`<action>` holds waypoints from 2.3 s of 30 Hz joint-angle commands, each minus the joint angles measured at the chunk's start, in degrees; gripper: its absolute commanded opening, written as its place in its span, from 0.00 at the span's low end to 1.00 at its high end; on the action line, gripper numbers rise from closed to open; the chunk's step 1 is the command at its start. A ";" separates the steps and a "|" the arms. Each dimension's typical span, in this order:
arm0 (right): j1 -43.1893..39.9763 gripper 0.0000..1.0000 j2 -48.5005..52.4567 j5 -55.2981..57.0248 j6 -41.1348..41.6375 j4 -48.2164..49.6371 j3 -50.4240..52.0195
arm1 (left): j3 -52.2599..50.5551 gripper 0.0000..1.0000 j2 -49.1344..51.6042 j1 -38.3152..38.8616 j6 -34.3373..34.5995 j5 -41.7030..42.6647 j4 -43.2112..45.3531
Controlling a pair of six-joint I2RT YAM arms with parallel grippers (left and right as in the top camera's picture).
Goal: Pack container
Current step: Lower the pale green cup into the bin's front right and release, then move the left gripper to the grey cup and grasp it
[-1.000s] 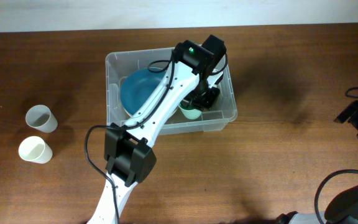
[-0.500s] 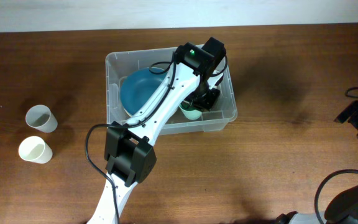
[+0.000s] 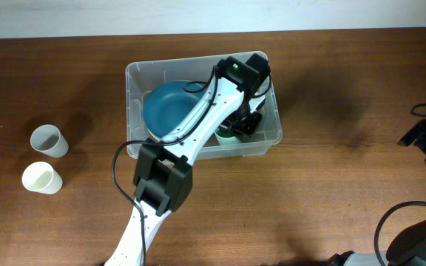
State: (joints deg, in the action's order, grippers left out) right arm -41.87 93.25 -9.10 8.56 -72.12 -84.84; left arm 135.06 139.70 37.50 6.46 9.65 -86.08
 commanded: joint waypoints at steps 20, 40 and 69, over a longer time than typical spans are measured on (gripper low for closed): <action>-0.15 0.99 -1.01 -0.13 -0.17 0.00 0.04 | 4.96 0.29 0.74 -1.81 -0.79 -4.98 1.27; -0.15 0.99 -1.01 -0.13 -0.17 0.00 0.04 | 38.23 0.99 -5.79 -16.61 5.64 -14.91 -10.62; -0.15 0.99 -1.01 -0.13 -0.17 0.00 0.04 | -12.35 0.99 -17.49 -56.50 10.82 -10.95 -2.38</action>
State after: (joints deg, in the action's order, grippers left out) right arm -41.87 93.25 -9.08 8.58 -72.14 -84.84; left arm 125.91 124.16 -17.56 16.56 -0.91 -90.50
